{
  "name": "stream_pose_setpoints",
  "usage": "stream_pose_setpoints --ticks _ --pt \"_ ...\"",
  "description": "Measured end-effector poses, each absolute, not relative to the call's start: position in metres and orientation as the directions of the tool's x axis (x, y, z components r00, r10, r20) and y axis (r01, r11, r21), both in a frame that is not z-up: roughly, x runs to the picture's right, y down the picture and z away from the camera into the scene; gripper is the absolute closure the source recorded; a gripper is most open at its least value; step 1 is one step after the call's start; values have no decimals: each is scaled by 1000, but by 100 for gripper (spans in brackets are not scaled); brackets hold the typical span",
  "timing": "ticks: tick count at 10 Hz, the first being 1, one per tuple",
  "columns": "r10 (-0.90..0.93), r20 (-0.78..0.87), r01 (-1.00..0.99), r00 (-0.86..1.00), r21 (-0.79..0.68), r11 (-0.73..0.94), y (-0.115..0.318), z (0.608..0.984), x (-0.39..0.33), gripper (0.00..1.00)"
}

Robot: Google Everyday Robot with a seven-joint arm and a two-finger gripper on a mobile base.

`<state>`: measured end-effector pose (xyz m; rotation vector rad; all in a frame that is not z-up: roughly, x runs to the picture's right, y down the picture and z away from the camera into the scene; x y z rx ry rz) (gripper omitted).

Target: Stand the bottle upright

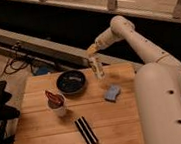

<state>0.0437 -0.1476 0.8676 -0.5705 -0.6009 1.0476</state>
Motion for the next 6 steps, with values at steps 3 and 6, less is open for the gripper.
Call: stream_pose_setpoints --ticks 3,6 --pt "875 395 -565 282 -668 484 -142 856 43 100" --pt "845 438 -545 306 -647 533 -138 855 41 100"
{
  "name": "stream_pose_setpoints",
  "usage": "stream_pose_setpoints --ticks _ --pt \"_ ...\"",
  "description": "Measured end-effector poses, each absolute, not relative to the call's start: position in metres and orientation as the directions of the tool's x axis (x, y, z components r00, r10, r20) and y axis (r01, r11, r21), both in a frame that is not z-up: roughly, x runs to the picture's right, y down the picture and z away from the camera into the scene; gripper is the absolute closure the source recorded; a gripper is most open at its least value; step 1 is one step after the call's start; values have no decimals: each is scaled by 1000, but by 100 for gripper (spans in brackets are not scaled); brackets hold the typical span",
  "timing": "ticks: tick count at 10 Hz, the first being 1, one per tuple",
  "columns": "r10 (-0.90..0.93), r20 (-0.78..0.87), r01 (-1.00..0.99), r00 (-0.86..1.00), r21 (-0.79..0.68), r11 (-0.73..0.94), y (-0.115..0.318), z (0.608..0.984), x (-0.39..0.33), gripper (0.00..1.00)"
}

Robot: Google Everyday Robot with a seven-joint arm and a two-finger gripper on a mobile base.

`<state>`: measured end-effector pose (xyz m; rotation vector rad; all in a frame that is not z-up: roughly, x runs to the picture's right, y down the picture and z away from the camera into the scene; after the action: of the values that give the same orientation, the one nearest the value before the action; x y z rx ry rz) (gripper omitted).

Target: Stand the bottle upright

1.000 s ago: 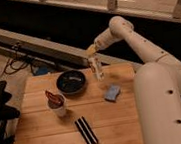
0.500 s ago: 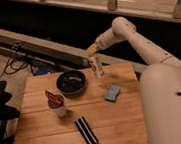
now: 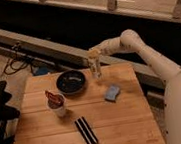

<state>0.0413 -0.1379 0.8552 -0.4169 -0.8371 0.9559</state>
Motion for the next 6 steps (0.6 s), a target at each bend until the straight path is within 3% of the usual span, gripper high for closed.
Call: stream_pose_setpoints --ticks 6 --pt "829 444 -545 340 -626 558 -134 866 43 100"
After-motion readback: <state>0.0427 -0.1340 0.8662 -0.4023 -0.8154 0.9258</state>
